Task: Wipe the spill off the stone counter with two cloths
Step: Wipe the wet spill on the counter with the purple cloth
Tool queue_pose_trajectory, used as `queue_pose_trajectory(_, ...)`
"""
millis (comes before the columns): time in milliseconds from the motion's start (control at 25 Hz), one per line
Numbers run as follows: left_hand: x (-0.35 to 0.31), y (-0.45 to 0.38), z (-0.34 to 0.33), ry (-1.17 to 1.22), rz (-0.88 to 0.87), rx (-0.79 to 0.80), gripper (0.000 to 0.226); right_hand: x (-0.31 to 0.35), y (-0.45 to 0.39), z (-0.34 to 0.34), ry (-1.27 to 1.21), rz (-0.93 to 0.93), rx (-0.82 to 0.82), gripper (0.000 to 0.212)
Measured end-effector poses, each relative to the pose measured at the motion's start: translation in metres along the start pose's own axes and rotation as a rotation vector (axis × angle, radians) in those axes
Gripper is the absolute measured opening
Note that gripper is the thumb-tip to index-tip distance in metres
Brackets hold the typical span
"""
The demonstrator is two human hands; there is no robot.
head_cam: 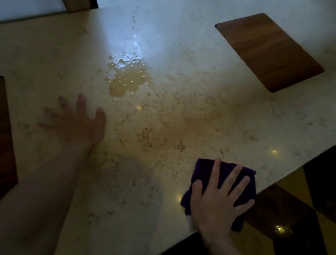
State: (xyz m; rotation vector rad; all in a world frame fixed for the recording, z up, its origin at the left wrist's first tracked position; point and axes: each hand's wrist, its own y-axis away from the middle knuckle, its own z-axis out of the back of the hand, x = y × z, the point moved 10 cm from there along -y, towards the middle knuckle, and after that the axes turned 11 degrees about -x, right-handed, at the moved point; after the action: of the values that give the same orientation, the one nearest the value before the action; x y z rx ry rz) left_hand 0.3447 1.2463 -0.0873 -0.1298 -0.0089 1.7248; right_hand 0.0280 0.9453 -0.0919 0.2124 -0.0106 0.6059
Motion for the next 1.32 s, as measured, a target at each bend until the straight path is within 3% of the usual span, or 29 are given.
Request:
queue_pose_trajectory(160, -0.005, 0.001, 0.005, 0.02, -0.002, -0.002, 0.075, 0.044, -0.01, 0.003, -0.087, -0.177, -0.015, 0.079)
queue_pose_trajectory(360, -0.004, 0.0, 0.003, 0.034, 0.0, 0.006, 0.074, 0.145, -0.069, 0.005, -0.1, -0.059, -0.053, 0.077)
queue_pose_trajectory(600, -0.003, 0.001, 0.003, 0.023, 0.006, -0.022, 0.078, 0.237, -0.143, 0.016, -0.157, -0.074, -0.108, 0.075)
queue_pose_trajectory(960, 0.0, 0.0, 0.004, -0.03, 0.036, -0.006, 0.079, 0.492, -0.324, 0.042, -0.089, 0.305, -0.135, 0.075)
queue_pose_trajectory(1160, 0.0, -0.001, 0.008, -0.065, 0.027, -0.01, 0.079, 0.59, -0.363, 0.046, -0.019, 0.757, -0.102, 0.068)
queue_pose_trajectory(1320, 0.0, 0.001, 0.008, -0.082, 0.034, 0.012, 0.077, 0.614, -0.347, 0.046, 0.012, 1.184, -0.129, 0.065)
